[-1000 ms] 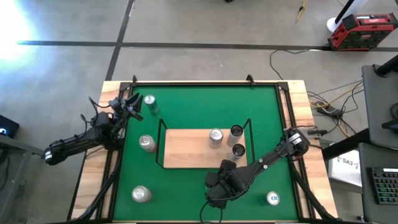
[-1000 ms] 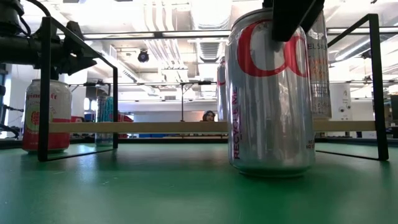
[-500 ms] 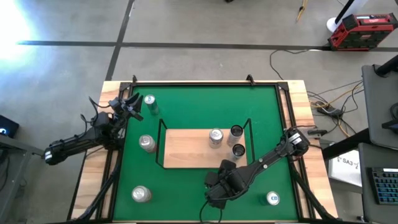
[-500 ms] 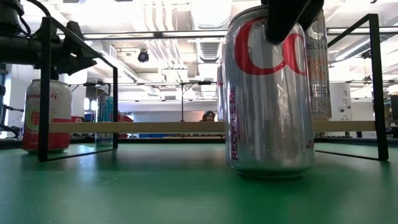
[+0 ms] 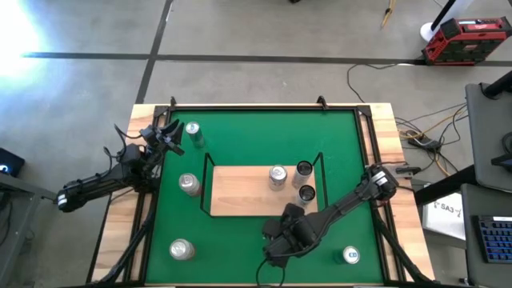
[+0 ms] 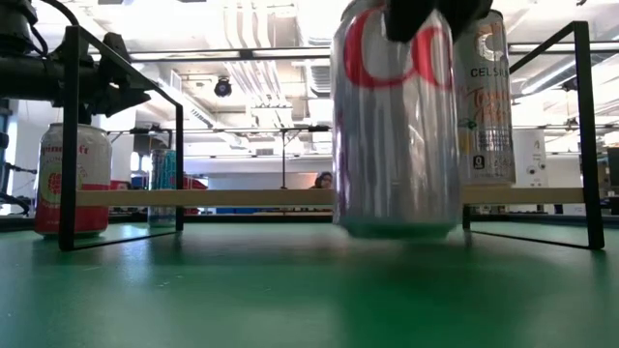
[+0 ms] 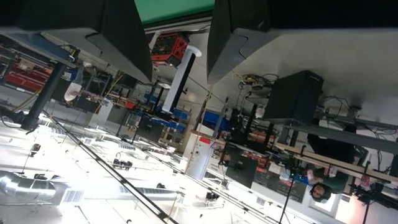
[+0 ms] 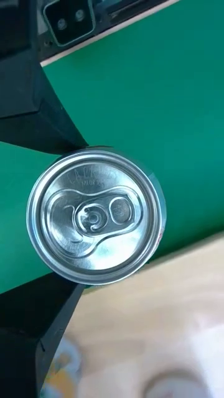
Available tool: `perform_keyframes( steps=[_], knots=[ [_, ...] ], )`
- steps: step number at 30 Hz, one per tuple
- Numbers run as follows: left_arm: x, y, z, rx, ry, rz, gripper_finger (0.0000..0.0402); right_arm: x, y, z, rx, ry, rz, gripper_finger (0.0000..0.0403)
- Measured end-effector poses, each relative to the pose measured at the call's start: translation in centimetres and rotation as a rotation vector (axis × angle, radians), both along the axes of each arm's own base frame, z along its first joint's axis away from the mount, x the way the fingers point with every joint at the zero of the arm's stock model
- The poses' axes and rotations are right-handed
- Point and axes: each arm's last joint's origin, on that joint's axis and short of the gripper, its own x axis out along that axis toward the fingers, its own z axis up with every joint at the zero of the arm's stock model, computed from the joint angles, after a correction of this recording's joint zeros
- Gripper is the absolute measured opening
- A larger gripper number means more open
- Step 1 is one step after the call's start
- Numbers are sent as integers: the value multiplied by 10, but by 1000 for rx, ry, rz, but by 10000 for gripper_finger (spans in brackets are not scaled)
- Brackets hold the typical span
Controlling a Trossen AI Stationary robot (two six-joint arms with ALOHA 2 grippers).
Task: Place canned beverage on shelf
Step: Put the red and silver soda can on the shelf and align with the other red and silver soda can
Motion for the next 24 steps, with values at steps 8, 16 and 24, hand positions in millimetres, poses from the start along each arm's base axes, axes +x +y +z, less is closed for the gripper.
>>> perform_keyframes(
  steps=[8, 16, 24],
  knots=[
    [0, 0, 0, 0, 0, 0, 137, 0, -15, 26, -39, 3, -70, 277],
    [0, 0, 0, 0, 0, 0, 137, 3, -37, 32, -50, 37, -224, 281],
    [0, 0, 0, 0, 0, 0, 137, 7, -53, 32, -49, 49, -301, 282]
  ],
)
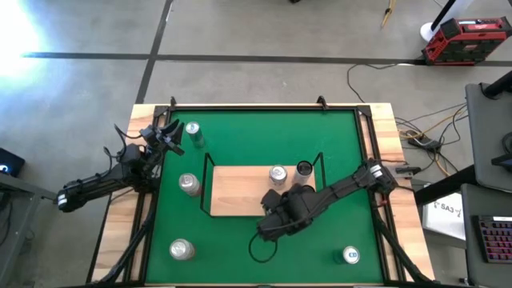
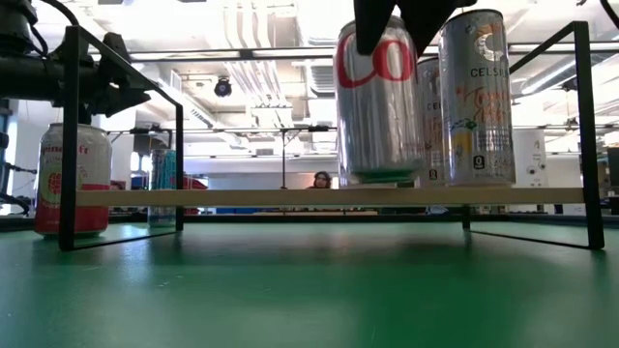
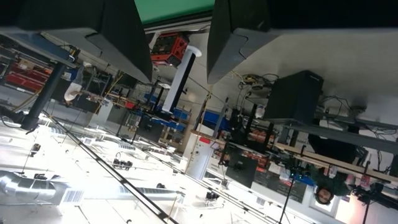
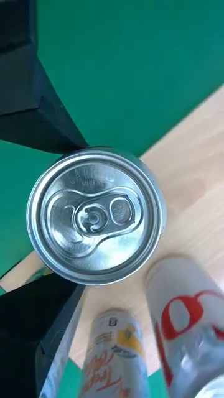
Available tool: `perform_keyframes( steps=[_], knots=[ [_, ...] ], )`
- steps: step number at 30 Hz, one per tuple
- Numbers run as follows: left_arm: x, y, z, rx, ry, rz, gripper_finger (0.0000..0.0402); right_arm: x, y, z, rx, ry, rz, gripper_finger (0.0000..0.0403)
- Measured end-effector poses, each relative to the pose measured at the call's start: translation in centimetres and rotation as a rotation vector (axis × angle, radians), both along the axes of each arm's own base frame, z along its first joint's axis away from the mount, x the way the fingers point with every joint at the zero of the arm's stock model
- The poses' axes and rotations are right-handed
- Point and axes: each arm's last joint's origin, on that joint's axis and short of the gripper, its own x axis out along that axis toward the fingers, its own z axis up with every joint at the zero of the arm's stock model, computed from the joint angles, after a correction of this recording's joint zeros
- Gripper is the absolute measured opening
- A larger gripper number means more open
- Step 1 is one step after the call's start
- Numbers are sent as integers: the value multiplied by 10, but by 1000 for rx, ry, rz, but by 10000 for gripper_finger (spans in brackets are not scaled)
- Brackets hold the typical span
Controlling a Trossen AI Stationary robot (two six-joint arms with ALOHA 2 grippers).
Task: Place canned beverage on shelf
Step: Put the red and silver soda can on the shelf and align with the other red and silver soda can
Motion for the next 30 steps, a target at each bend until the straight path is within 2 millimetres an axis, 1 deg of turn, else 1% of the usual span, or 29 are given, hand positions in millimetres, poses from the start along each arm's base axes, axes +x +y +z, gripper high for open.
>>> perform_keyframes(
  steps=[4, 14, 22, 30],
  knots=[
    [0, 0, 0, 0, 0, 0, 137, -1, -1, 0, 3, 2, -46, 283],
    [0, 0, 0, 0, 0, 0, 137, -1, -6, 0, -31, 7, -61, 284],
    [0, 0, 0, 0, 0, 0, 137, 0, -10, 0, -29, 6, -77, 303],
    [0, 0, 0, 0, 0, 0, 137, 1, -13, 0, -55, -2, -84, 305]
  ],
)
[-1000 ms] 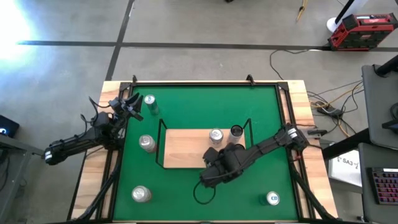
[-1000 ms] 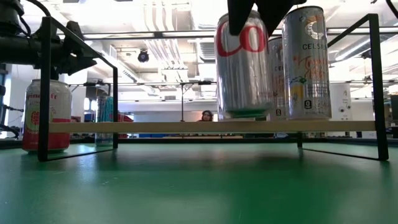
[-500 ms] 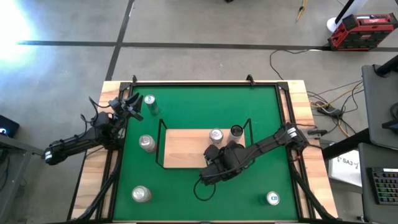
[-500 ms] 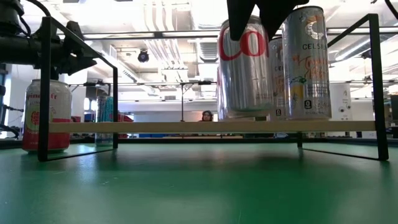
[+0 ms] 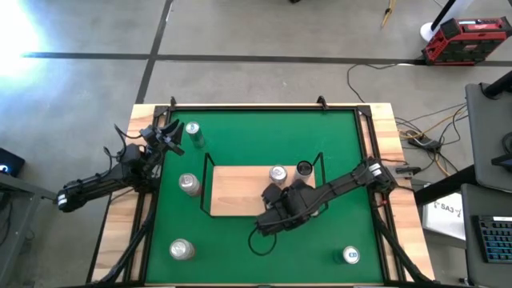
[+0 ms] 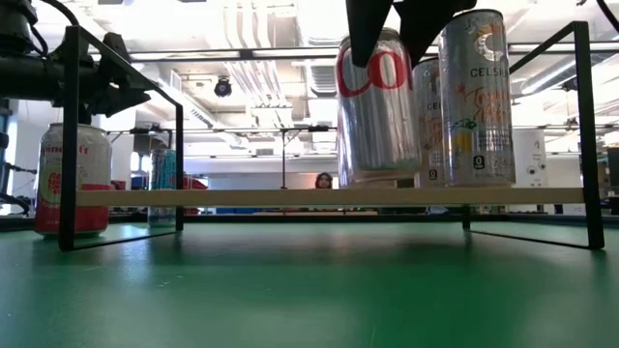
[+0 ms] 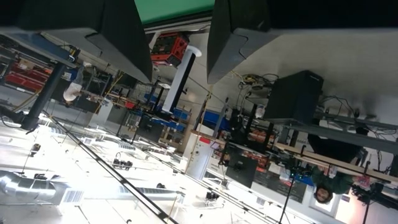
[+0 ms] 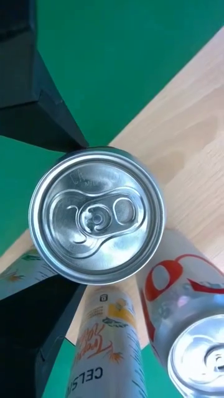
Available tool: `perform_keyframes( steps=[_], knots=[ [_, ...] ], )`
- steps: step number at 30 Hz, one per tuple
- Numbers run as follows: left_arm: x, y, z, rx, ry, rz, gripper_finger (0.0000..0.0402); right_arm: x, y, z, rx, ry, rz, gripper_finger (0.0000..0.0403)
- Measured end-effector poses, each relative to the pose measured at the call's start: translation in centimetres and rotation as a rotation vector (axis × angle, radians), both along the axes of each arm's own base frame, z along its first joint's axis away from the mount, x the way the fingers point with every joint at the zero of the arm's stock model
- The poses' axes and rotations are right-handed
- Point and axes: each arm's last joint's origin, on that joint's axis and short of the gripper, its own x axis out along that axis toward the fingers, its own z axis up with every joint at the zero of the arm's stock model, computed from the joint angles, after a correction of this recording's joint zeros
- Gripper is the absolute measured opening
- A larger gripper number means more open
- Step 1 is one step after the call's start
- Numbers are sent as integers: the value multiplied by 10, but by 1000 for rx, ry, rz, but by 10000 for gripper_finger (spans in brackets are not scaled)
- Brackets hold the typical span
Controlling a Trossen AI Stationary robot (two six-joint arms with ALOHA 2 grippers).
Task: Place canned beverage on shelf
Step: Put the red and silver soda can on the shelf and align with the other red and silver soda can
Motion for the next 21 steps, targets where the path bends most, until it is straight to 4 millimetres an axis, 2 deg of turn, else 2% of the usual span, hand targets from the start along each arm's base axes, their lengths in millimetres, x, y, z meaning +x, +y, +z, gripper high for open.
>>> perform_keyframes(
  steps=[15, 21],
  knots=[
    [0, 0, 0, 0, 0, 0, 137, 2, -4, 0, 4, -5, 1, 311],
    [0, 0, 0, 0, 0, 0, 137, 5, -4, 0, -13, -7, 65, 311]
  ],
)
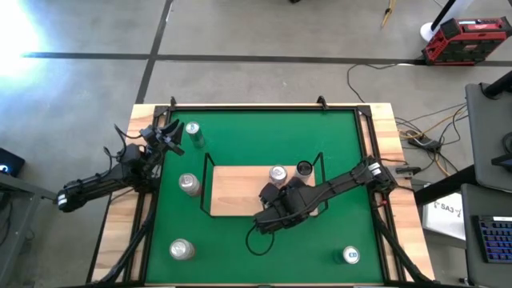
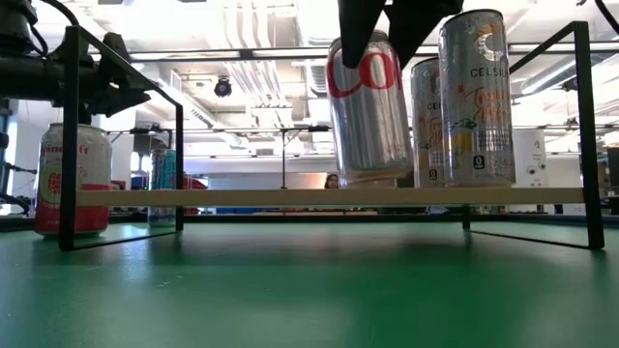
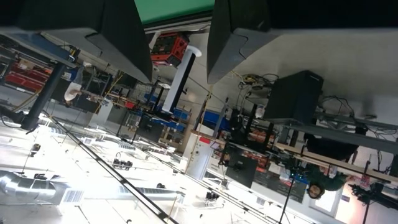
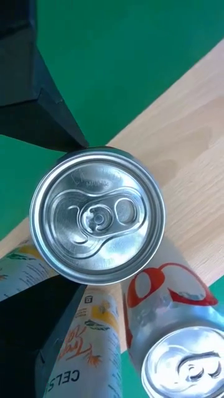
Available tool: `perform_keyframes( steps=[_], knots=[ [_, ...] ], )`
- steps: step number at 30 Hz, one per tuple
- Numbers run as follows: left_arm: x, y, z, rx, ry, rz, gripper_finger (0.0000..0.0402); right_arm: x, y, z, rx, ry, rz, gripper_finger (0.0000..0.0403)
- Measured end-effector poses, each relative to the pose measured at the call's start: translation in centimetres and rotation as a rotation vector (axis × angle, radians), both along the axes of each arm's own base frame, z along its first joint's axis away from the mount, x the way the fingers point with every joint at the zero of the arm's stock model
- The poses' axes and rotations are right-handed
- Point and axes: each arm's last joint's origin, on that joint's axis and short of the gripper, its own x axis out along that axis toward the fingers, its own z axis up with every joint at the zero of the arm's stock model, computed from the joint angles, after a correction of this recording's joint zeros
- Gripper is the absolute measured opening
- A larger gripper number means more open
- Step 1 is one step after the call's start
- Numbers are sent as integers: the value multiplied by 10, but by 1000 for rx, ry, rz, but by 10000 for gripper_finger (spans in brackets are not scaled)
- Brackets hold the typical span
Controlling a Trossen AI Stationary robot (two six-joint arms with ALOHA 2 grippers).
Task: Place canned beverage on shelf
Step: Put the red and silver soda can on the shelf and align with the other red and silver soda can
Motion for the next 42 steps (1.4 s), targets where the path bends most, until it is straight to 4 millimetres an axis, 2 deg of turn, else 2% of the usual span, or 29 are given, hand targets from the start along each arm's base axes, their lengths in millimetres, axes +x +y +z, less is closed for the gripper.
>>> perform_keyframes(
  steps=[17, 31, 42],
  knots=[
    [0, 0, 0, 0, 0, 0, 137, 2, -2, -10, -18, 16, 36, 312],
    [0, 0, 0, 0, 0, 0, 137, 2, -2, -10, -10, 19, 50, 365],
    [0, 0, 0, 0, 0, 0, 137, 1, -4, -10, -38, 39, 57, 370]
  ],
)
